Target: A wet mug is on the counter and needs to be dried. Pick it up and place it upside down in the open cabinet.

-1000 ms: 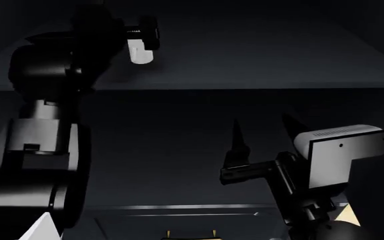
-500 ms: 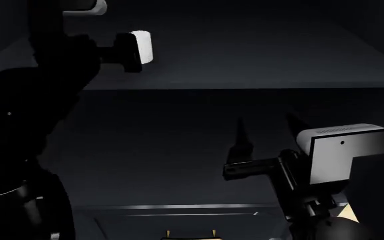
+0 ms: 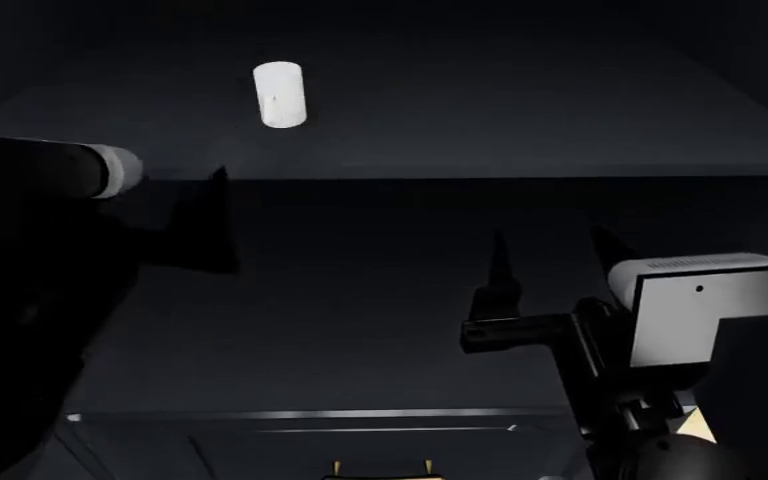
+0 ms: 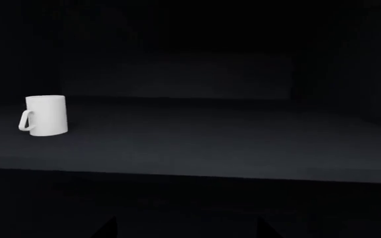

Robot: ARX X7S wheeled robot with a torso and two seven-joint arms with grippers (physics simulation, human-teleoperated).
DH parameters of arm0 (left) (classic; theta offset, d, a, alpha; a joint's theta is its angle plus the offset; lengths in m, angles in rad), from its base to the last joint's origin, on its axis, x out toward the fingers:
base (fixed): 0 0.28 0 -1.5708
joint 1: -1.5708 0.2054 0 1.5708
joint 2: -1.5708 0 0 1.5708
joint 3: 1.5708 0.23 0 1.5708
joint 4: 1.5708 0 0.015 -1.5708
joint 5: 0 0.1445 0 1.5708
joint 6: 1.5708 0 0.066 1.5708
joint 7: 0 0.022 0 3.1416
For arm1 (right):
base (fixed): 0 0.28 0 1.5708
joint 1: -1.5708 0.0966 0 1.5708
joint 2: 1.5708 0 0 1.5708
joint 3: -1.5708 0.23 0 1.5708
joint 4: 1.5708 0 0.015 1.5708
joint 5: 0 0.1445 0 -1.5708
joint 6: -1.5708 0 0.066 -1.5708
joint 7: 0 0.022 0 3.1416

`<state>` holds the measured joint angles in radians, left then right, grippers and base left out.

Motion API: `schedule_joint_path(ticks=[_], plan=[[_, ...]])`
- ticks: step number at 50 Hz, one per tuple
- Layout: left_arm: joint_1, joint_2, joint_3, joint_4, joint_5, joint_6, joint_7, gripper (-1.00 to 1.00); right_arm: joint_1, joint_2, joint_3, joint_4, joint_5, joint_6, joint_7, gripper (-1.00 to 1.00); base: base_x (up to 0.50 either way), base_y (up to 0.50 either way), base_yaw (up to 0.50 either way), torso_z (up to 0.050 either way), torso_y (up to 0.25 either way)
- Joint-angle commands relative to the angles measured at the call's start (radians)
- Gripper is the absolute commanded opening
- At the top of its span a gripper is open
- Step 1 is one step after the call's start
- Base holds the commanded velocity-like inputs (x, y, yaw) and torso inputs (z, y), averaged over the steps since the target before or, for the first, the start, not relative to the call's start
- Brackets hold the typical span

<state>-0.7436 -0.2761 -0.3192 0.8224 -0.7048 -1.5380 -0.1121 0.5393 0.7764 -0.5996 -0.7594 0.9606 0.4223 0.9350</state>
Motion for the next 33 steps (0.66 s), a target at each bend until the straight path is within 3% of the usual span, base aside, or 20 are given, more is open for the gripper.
schedule_joint_path(ticks=[1,11,21,33], plan=[[0.147,-0.043,-0.109,0.161,-0.196,-0.013,-0.097,1.0,-0.022,0.004,-0.002,0.007,-0.028,-0.019,-0.007,1.0,0.0,0.0,0.0,0.0,0.0],[0.313,-0.064,-0.087,0.202,-0.168,0.126,-0.095,1.0,-0.097,0.023,0.003,0.009,-0.089,-0.093,-0.031,1.0,0.0,0.0,0.0,0.0,0.0],[0.494,-0.073,-0.022,0.163,-0.047,0.368,-0.038,1.0,-0.204,0.033,-0.006,0.043,-0.187,-0.188,-0.053,1.0,0.0,0.0,0.0,0.0,0.0],[0.691,-0.071,-0.023,0.211,0.037,0.583,0.007,1.0,-0.342,0.068,0.016,0.038,-0.303,-0.336,-0.051,1.0,0.0,0.0,0.0,0.0,0.0]])
